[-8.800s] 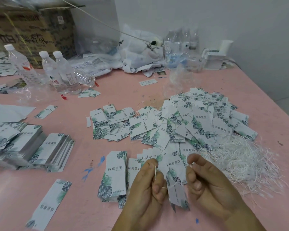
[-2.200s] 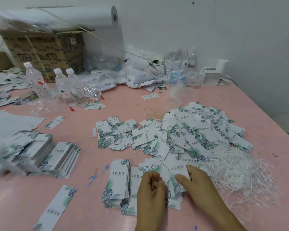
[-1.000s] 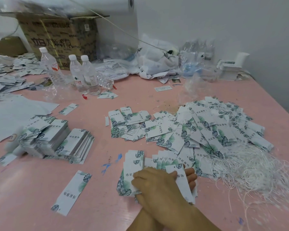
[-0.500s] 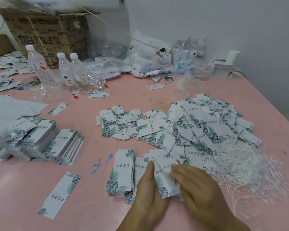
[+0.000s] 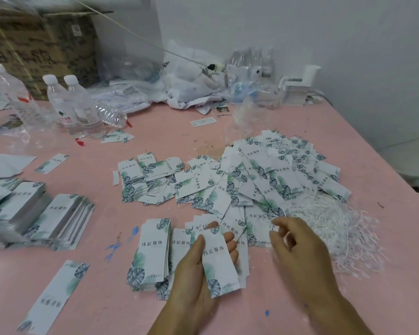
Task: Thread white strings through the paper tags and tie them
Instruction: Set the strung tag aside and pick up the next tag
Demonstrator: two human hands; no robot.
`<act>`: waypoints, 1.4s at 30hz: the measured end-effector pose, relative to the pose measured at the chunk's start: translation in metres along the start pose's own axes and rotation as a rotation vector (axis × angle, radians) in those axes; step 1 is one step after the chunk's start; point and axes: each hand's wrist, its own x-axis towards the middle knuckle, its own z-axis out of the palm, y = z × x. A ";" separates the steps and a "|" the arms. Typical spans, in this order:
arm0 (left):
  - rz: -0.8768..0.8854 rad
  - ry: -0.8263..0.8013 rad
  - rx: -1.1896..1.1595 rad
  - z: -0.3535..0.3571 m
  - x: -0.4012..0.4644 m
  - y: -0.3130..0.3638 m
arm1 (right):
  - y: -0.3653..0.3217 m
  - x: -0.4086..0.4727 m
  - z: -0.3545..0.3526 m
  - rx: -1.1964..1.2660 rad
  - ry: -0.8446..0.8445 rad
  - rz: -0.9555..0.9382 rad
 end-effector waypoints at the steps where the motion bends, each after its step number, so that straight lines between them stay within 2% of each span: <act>1: 0.027 -0.150 -0.107 -0.001 -0.012 -0.011 | 0.010 0.005 -0.004 -0.066 -0.003 0.102; 2: 0.085 -0.140 -0.203 0.007 -0.021 -0.015 | 0.019 0.008 -0.008 -0.145 -0.030 0.134; 7: 0.137 -0.119 -0.244 0.016 -0.029 -0.012 | 0.021 0.006 -0.001 -0.411 -0.238 0.101; 11: 0.133 -0.096 -0.231 0.016 -0.032 -0.009 | 0.023 0.009 0.001 -0.454 -0.194 0.083; 18: 0.090 -0.129 -0.237 0.014 -0.030 -0.008 | 0.000 0.021 -0.008 0.095 0.012 0.072; 22: 0.043 -0.136 -0.203 0.012 -0.030 -0.009 | -0.040 0.028 -0.011 0.410 0.045 0.024; 25: 0.026 -0.166 -0.164 0.010 -0.031 -0.009 | -0.059 0.027 -0.005 0.638 -0.124 0.050; 29: 0.073 -0.185 -0.002 0.006 -0.027 -0.012 | -0.056 0.008 0.019 0.787 -0.357 0.244; 34: 0.185 -0.152 0.284 0.004 -0.023 -0.019 | -0.040 -0.006 0.031 0.640 -0.411 0.203; 42: 0.378 -0.130 0.368 0.004 -0.025 -0.018 | -0.035 -0.006 0.027 0.409 -0.395 0.076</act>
